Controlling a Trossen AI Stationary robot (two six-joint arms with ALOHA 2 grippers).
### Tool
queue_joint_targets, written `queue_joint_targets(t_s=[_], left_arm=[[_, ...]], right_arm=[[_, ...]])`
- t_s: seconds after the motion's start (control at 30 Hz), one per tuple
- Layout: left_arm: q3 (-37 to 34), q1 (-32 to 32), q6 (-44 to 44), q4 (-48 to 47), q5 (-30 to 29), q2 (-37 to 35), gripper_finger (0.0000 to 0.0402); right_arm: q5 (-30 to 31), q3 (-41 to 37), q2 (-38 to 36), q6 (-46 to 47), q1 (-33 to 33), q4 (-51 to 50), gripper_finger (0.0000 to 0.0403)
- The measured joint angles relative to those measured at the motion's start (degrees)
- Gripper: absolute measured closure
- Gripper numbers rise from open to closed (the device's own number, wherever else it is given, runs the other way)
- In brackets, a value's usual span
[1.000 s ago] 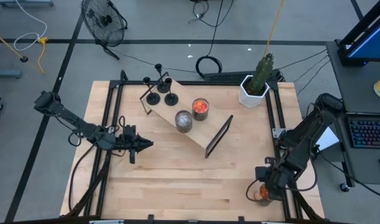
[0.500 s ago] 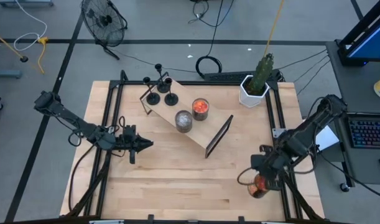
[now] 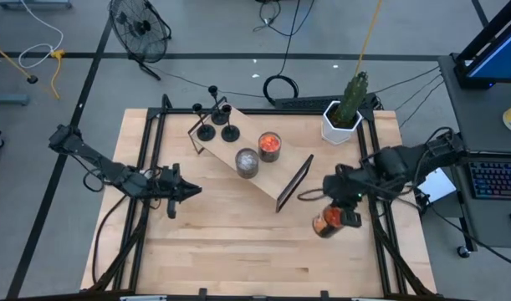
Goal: Pick & Place candle stick holders
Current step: Put the orange scented candle on the shelf
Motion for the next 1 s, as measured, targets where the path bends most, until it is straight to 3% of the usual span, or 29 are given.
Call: queue_joint_targets(t_s=[0.33,0.6,1.0], left_arm=[[0.00,0.00,5.75,-6.00,2.40,-11.20,0.0369],[0.00,0.00,8.88,-9.49,3.09,-14.49,0.0369],[0.00,0.00,7.54,-10.76,3.48,-14.80,0.0369]], right_arm=[[0.00,15.66,8.49,-11.63,-11.65,-6.51,0.0403],[5.67,28.34,16.65,-22.05,-19.52,-6.66,0.0403],[6.03,32.93,26.29,-34.03,-28.18,-3.95,0.0403]])
